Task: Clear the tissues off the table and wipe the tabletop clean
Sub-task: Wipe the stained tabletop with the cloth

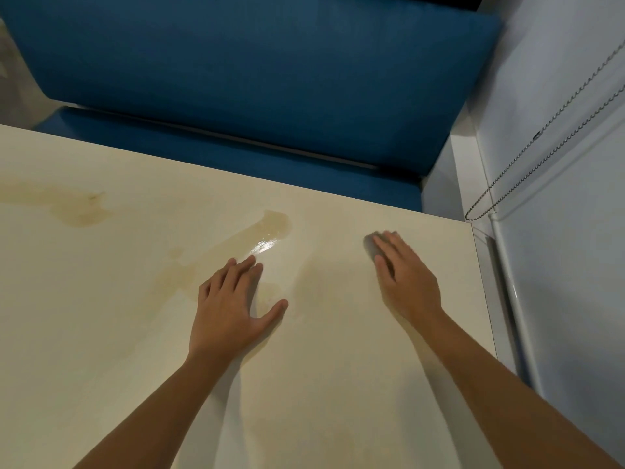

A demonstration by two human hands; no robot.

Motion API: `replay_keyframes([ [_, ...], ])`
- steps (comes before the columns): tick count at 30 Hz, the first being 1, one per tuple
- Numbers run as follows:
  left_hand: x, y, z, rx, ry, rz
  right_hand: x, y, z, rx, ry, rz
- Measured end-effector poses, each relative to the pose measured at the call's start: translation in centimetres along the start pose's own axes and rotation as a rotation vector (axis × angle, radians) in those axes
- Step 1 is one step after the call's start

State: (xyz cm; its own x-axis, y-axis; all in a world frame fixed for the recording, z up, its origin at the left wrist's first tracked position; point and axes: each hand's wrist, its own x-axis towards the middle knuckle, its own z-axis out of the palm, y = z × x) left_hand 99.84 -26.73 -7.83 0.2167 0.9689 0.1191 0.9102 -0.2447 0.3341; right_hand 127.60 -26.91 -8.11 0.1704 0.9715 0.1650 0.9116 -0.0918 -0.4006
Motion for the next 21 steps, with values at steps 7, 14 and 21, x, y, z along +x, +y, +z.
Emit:
replay_keyframes([
  [7, -0.1, -0.1, 0.0, 0.004, -0.001, -0.005, -1.9, -5.5, 2.9, -0.077, 0.038, -0.048],
  [14, -0.1, -0.1, 0.0, 0.004, -0.010, 0.003, -6.3, -1.1, -0.9, -0.043, -0.151, -0.425],
  [21, 0.0, -0.1, 0.0, -0.004, -0.008, 0.001, -4.4, -0.1, -0.6, -0.033, 0.136, 0.286],
])
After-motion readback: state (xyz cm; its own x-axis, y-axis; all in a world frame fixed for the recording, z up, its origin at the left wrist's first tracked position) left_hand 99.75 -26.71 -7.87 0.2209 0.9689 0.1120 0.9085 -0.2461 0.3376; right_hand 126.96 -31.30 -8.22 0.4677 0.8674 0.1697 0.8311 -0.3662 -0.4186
